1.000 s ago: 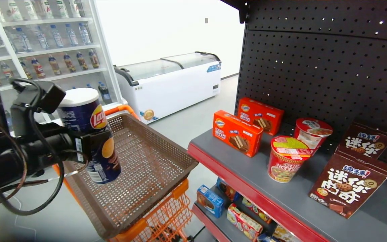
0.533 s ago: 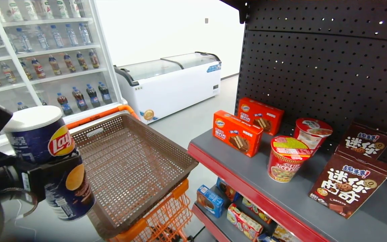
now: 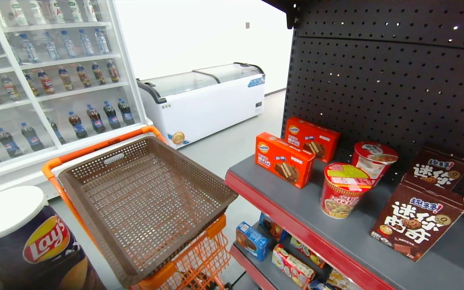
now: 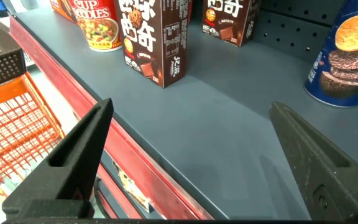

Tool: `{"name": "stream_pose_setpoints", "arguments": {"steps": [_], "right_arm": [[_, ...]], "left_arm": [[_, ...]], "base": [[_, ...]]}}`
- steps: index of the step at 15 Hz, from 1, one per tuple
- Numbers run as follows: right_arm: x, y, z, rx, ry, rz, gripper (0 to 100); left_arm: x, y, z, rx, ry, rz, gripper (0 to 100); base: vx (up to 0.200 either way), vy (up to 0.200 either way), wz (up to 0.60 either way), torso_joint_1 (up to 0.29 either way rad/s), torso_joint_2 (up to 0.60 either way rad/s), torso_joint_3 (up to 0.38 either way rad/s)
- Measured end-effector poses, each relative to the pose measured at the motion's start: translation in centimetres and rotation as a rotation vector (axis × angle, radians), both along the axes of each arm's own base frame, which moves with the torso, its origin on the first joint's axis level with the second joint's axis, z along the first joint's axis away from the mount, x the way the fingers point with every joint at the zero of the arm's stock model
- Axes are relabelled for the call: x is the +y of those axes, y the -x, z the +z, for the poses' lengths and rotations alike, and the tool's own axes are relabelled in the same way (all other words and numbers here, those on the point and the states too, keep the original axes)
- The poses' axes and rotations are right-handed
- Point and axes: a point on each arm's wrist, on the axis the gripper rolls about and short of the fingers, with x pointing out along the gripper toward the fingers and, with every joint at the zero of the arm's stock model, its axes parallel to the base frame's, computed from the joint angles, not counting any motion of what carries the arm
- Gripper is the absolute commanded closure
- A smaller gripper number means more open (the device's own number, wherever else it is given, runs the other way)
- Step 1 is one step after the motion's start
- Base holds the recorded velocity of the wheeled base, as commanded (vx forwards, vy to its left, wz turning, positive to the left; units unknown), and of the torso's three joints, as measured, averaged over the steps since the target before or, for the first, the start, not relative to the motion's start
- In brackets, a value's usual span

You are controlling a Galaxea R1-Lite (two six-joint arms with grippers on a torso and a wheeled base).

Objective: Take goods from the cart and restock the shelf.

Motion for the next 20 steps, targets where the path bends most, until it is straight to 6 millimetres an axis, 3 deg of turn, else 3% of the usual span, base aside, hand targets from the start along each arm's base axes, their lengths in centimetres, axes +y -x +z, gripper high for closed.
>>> {"name": "stream_pose_setpoints", "arguments": {"steps": [5, 8, 14, 16, 20], "right_arm": [[0.0, 0.0, 0.0, 0.0, 0.003, 0.002, 0], [0.0, 0.0, 0.0, 0.0, 0.003, 0.003, 0], [0.0, 0.0, 0.0, 0.0, 0.001, 0.003, 0], [0.0, 0.0, 0.0, 0.0, 0.002, 0.003, 0], [0.0, 0.0, 0.0, -0.001, 0.002, 0.004, 0]], "left_arm": [[-0.5, -0.3, 1.5, -0.051, 0.032, -0.166, 100], [-1.5, -1.4, 2.7, -0.074, 0.094, -0.396, 100], [-3.5, -3.5, 2.8, -0.011, 0.159, -0.695, 100], [-3.8, -3.7, 2.3, 0.015, 0.165, -0.732, 100], [-4.0, -3.8, 1.8, 0.038, 0.166, -0.739, 100]], "base": [[0.0, 0.0, 0.0, 0.0, 0.0, 0.0], [0.0, 0.0, 0.0, 0.0, 0.0, 0.0], [0.0, 0.0, 0.0, 0.0, 0.0, 0.0], [0.0, 0.0, 0.0, 0.0, 0.0, 0.0], [0.0, 0.0, -0.6, -0.002, 0.0, 0.001]]}}
